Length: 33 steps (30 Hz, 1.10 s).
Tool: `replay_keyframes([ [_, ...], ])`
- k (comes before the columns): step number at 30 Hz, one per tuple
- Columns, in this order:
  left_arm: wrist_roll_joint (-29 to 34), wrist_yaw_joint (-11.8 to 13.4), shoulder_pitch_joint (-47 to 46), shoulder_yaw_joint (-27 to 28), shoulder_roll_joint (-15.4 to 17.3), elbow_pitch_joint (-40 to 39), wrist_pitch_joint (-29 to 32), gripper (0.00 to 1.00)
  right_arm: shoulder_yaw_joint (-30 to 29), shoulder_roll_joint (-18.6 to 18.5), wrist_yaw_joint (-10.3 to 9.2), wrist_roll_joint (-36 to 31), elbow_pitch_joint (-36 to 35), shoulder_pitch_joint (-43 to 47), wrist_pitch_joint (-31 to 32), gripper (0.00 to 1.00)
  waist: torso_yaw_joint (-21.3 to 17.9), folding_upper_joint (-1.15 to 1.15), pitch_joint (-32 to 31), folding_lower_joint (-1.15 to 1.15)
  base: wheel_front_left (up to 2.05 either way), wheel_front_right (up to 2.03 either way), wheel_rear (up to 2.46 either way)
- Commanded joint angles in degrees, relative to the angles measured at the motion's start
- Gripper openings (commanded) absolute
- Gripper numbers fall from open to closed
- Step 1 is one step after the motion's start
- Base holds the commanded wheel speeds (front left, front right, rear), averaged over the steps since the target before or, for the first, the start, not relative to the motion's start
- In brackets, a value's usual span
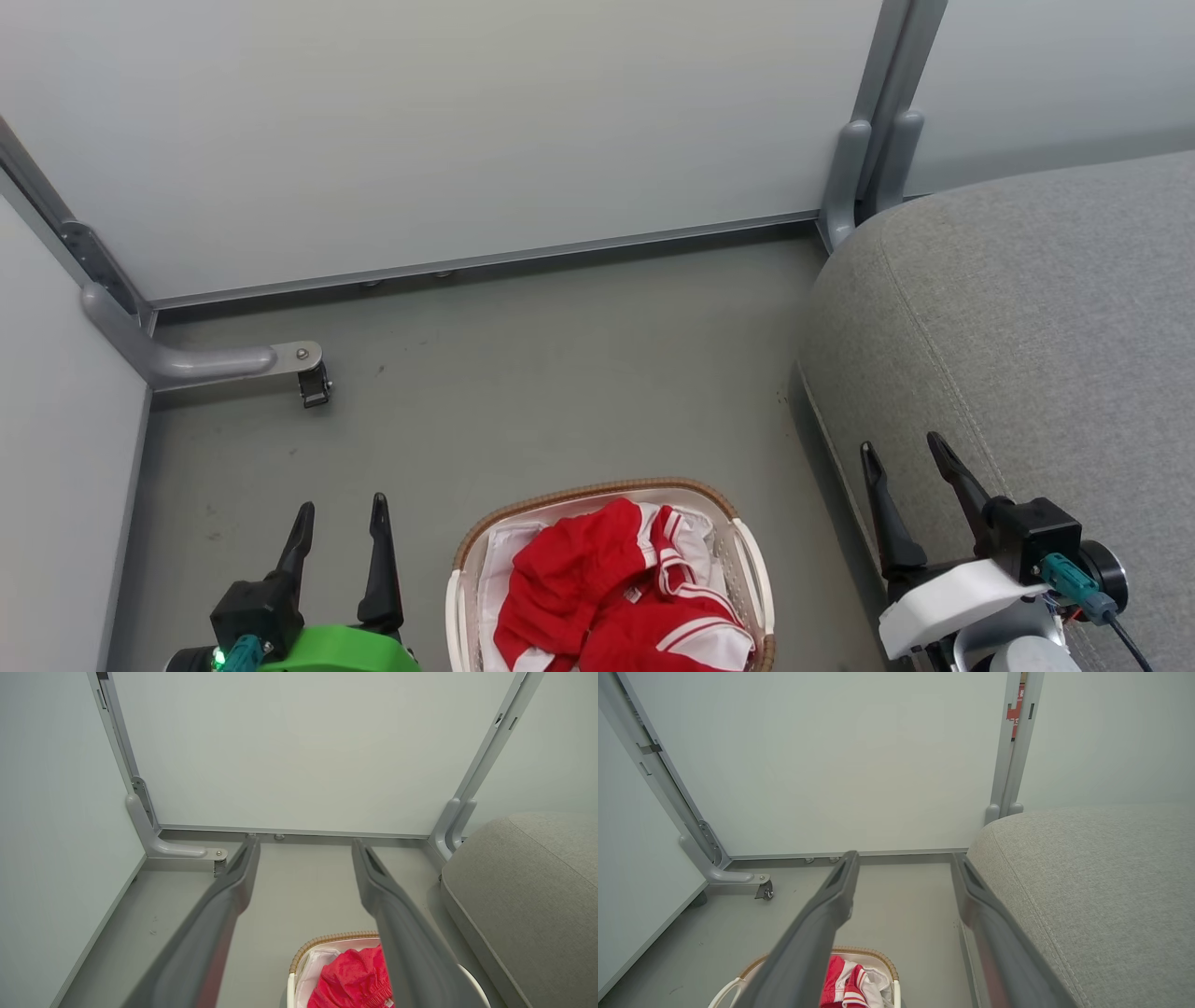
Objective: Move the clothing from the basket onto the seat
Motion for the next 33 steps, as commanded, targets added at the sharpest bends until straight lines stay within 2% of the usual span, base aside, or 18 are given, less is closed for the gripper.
replay_keyframes([
  [1,0.0,-0.2,0.7,0.0,0.4,0.0,-0.2,1.0,-0.1,-0.3,0.0,0.0,-0.2,0.8,-0.3,1.0,0.0,0.0,0.1,0.0,0.0,0.0,0.0],
  [11,0.3,-0.4,0.3,-0.6,0.4,-0.1,-0.2,1.0,-0.6,-0.3,0.0,-0.2,-0.8,0.3,-0.3,1.0,-0.1,0.0,1.1,0.0,0.0,0.0,0.0],
  [17,2.9,-2.0,-3.2,-3.0,0.4,1.3,-0.2,1.0,-1.6,-0.3,0.0,-1.5,-3.2,-1.9,-0.3,1.0,-0.5,0.0,4.7,0.0,0.0,0.0,0.0],
  [27,6.6,-4.5,-15.7,-9.3,0.4,8.4,-0.2,1.0,-4.5,-0.3,0.0,-3.1,-6.5,-7.7,-0.3,1.0,-2.2,0.0,14.1,0.0,0.0,0.0,0.0],
  [33,9.5,-5.2,-26.9,-16.6,0.4,19.2,-0.2,1.0,-5.4,-0.3,0.0,-3.5,-9.7,-14.1,-0.3,1.0,-4.7,0.0,23.7,0.0,0.0,0.0,0.0],
])
